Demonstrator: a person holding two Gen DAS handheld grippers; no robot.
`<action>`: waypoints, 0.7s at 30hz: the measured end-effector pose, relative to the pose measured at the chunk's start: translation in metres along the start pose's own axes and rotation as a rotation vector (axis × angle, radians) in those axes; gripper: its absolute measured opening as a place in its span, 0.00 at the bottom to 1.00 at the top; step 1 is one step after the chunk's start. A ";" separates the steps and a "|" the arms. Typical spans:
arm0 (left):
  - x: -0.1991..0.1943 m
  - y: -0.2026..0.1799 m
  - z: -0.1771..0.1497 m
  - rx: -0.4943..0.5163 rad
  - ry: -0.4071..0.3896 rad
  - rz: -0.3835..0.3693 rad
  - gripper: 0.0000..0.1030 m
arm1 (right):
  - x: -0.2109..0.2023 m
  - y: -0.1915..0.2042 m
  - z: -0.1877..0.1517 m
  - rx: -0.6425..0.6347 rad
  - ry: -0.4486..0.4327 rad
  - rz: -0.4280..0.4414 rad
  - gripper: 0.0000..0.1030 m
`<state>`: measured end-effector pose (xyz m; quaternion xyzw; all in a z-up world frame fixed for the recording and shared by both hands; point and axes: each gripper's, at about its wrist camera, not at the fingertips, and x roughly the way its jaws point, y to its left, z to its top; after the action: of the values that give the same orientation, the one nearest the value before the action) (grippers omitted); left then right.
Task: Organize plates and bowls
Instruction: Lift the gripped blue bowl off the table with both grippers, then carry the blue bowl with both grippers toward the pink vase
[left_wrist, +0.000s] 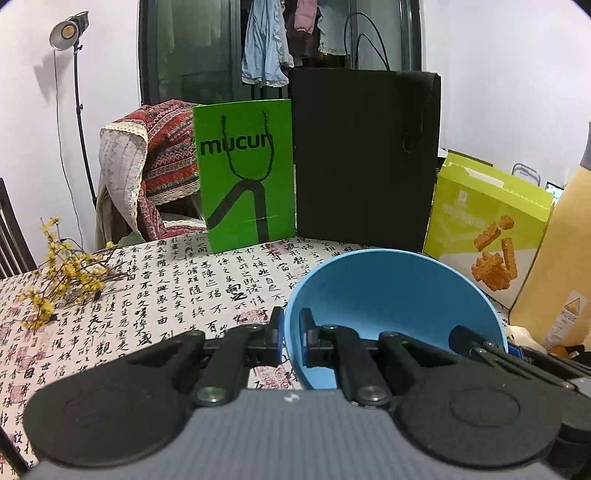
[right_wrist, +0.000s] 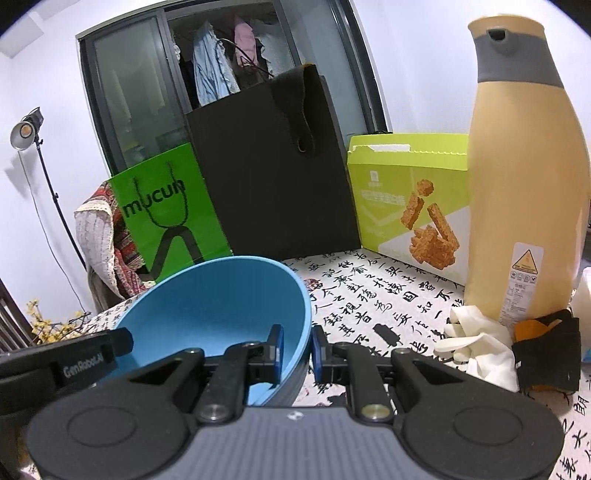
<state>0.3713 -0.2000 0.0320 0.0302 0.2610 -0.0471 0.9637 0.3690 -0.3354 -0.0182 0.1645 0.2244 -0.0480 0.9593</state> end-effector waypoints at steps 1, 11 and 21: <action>-0.003 0.002 -0.001 -0.003 -0.002 -0.001 0.09 | -0.003 0.002 -0.001 -0.002 -0.001 0.002 0.15; -0.032 0.018 -0.008 -0.017 -0.021 -0.011 0.09 | -0.029 0.016 -0.009 -0.010 -0.015 0.012 0.15; -0.058 0.034 -0.015 -0.038 -0.045 0.000 0.09 | -0.053 0.033 -0.016 -0.032 -0.032 0.029 0.15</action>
<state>0.3176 -0.1604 0.0494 0.0110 0.2399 -0.0428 0.9698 0.3209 -0.2976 0.0018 0.1514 0.2072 -0.0333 0.9659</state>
